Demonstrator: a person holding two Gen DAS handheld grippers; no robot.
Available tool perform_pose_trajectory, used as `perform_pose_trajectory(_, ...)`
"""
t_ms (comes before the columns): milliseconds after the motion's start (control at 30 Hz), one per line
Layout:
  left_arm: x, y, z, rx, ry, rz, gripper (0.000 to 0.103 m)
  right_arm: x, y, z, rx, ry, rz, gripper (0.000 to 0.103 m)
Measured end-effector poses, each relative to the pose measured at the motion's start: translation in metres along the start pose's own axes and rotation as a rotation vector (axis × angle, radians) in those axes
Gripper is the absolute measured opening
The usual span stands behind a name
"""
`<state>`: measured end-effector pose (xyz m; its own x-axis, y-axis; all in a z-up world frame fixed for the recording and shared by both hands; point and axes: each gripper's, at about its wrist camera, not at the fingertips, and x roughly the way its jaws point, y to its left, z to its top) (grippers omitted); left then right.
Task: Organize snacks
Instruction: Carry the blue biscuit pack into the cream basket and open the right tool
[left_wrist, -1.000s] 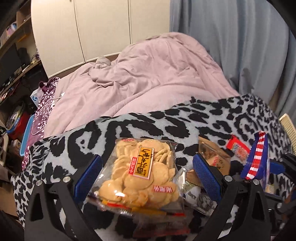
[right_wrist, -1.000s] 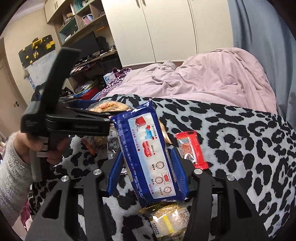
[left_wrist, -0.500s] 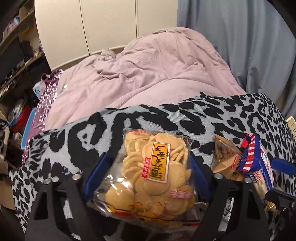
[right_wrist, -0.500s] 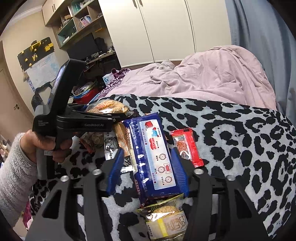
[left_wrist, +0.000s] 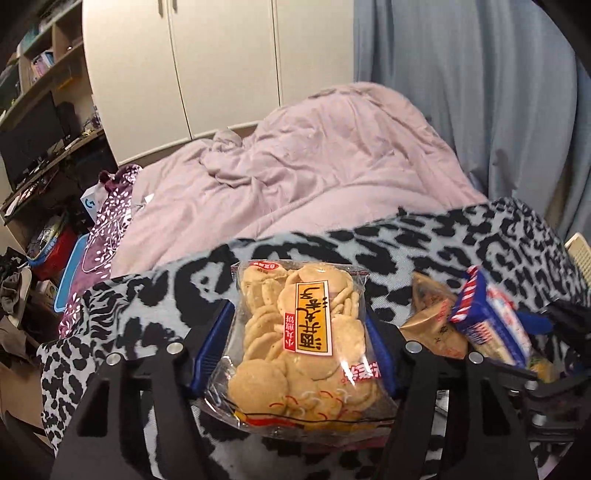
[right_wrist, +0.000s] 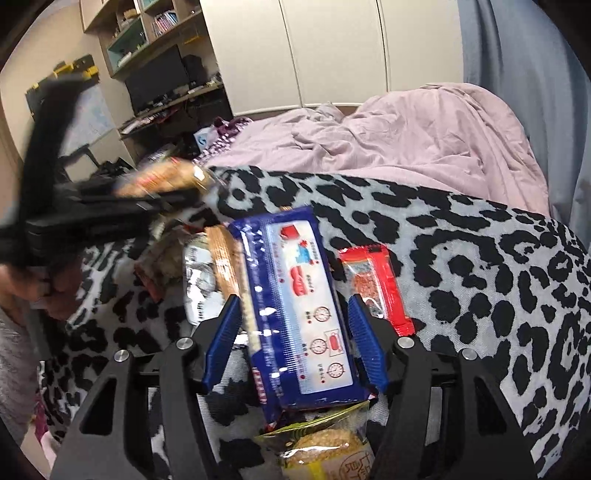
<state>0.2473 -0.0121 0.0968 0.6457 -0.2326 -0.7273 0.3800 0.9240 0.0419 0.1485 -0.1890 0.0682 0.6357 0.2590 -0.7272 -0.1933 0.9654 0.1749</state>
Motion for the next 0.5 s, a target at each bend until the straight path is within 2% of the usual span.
perform_pose_trajectory(233,-0.033,-0.003,0.004,-0.031,-0.063,-0.008,0.066,-0.007,-0.003,-0.004,0.026,-0.019,-0.003,0.049)
perform_pose_trajectory(500,-0.058,-0.029,0.003,-0.024,-0.101,-0.052,0.066,-0.04,-0.018,-0.009,0.099,-0.096,0.022,0.049)
